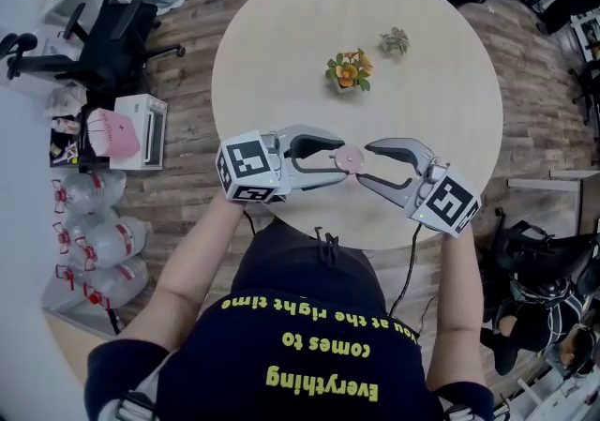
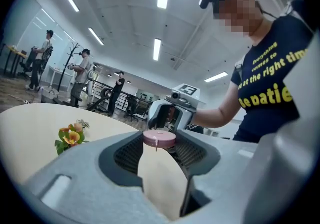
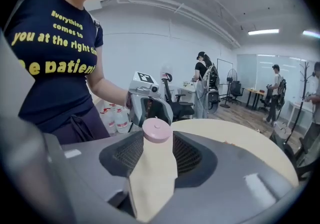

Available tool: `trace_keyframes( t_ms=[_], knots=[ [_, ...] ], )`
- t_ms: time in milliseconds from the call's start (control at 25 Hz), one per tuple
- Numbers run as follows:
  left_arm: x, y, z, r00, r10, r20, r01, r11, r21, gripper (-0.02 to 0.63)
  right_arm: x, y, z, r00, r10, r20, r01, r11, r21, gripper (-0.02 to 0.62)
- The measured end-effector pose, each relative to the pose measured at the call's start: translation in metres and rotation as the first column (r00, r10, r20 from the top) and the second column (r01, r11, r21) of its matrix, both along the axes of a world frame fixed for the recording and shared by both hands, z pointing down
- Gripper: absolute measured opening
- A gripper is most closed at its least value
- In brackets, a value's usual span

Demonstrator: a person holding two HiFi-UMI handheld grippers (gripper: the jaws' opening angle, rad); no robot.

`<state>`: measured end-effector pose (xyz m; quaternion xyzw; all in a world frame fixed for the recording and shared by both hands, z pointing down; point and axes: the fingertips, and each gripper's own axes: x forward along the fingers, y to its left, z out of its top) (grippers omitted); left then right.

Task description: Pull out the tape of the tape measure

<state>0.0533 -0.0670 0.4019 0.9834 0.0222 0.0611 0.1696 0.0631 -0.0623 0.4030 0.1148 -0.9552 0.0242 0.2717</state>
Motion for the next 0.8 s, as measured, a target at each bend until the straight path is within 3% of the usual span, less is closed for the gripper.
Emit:
trace_keyframes(
  t_ms=[200,480,680,800],
  knots=[
    [-0.002,-0.013,-0.007,0.998,-0.066,-0.01,0.065,0.994,-0.09,0.21,0.002,-0.007,-0.004,0.998,0.053,-0.036,-0.049,0.992,0.12,0.173],
    [0.003,-0.02,-0.017,0.993,-0.114,-0.014,0.109,0.974,-0.197,0.21,-0.002,-0.014,-0.012,0.989,0.115,-0.093,-0.084,0.954,0.287,0.166],
    [0.008,-0.019,-0.018,0.991,-0.136,0.012,0.134,0.959,-0.251,0.209,-0.005,-0.015,-0.014,0.979,0.139,-0.152,-0.057,0.893,0.446,0.149],
    [0.011,-0.017,-0.018,0.99,-0.135,0.028,0.138,0.954,-0.267,0.209,-0.006,-0.013,-0.012,0.972,0.136,-0.191,-0.027,0.873,0.487,0.141]
  ],
)
